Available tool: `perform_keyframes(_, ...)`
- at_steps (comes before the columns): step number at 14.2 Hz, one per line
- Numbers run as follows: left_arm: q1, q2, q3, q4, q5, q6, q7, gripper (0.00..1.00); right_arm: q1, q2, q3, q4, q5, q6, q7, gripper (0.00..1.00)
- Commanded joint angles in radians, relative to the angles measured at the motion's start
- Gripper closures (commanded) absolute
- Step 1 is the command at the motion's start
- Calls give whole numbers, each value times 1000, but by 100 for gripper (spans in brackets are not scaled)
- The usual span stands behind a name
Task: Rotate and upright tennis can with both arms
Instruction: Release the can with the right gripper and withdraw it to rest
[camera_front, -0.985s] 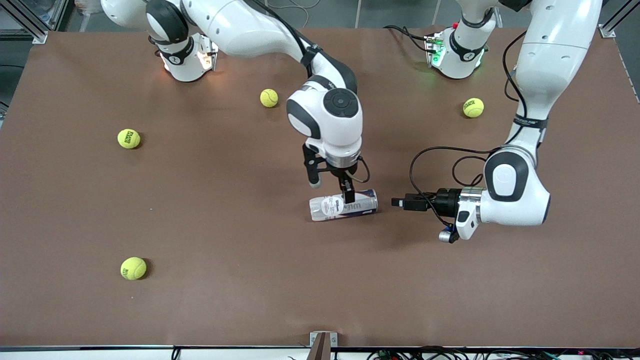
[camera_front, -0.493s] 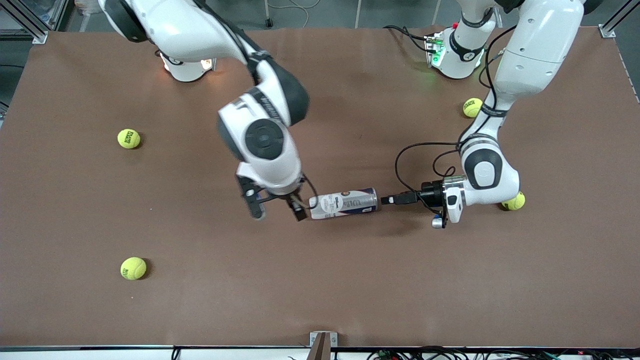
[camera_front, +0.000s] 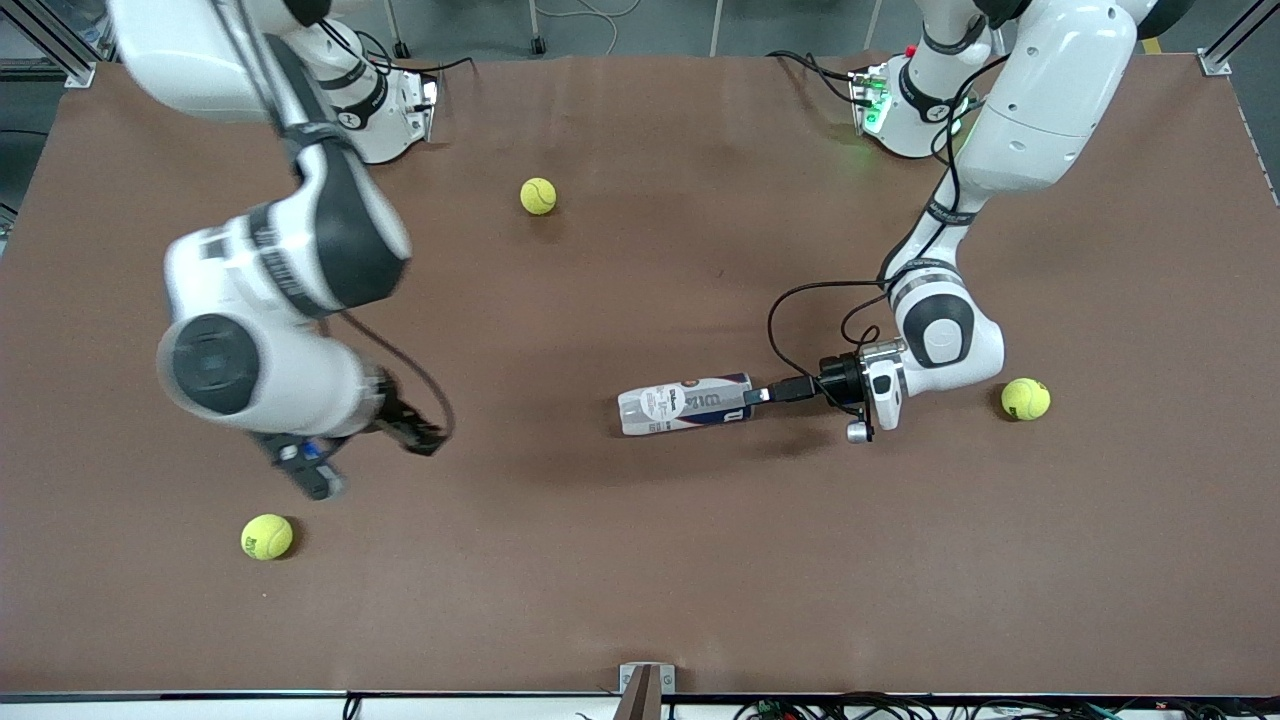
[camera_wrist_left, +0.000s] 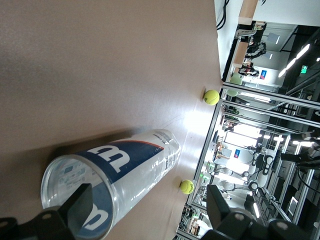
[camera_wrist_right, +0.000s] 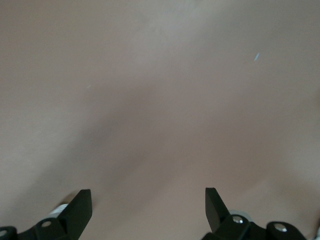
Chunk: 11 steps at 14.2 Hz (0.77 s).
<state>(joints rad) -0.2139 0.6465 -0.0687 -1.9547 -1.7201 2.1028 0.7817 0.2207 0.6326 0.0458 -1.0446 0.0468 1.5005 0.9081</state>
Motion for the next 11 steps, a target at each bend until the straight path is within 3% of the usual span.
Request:
perform_keyframes(1, -18, 28, -2, 7, -96, 16, 111, 0, -113, -105, 20, -140, 5, 6, -249, 0)
perform_keyframes(3, -39, 41, -2, 13, -150, 16, 137, 7, -177, -119, 16, -150, -11, 3, -432, 0)
perform_keyframes(4, -53, 47, -2, 26, -174, 16, 137, 16, -205, -120, 16, -150, -27, 0, -508, 0)
perform_keyframes(7, -52, 44, 0, 25, -182, 16, 136, 70, -274, -129, 16, -150, -109, 0, -702, 0)
perform_keyframes(11, -48, 41, 0, 26, -180, 16, 136, 100, -355, -137, 16, -138, -146, 1, -907, 0)
